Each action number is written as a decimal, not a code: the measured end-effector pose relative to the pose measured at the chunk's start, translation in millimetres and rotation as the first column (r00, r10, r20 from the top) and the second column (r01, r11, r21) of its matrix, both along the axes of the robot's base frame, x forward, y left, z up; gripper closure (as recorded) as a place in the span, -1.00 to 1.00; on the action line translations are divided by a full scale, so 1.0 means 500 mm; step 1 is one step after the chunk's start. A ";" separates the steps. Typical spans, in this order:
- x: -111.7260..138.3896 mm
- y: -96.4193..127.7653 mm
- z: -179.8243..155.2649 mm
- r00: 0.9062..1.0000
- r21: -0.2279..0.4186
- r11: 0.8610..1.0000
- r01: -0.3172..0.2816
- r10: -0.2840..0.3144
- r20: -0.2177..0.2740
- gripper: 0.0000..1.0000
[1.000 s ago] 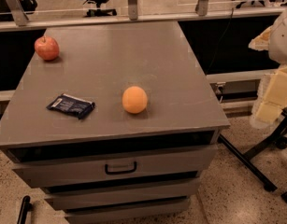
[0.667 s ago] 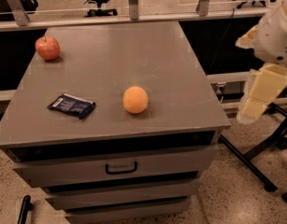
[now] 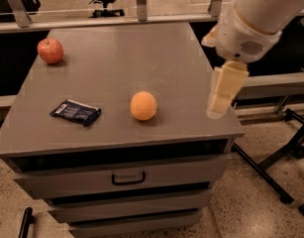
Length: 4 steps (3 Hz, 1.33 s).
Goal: Move orange near apple
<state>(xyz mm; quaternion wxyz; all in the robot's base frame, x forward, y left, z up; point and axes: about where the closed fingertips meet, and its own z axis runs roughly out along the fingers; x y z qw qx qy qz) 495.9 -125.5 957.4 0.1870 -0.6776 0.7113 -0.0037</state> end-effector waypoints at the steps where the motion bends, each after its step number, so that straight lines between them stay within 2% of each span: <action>1: 0.037 0.089 -0.023 0.995 0.028 0.994 -0.102 0.103 -0.013 -1.00; 2: 0.060 0.170 -0.050 0.982 0.049 0.981 -0.186 0.188 -0.032 -1.00; 3: 0.068 0.227 -0.086 0.970 0.061 0.970 -0.235 0.238 -0.054 -1.00; 4: 0.076 0.257 -0.126 0.965 0.060 0.966 -0.250 0.253 -0.070 -1.00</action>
Offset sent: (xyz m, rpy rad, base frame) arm 0.0436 0.1328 -0.0419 0.0671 0.0702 0.2940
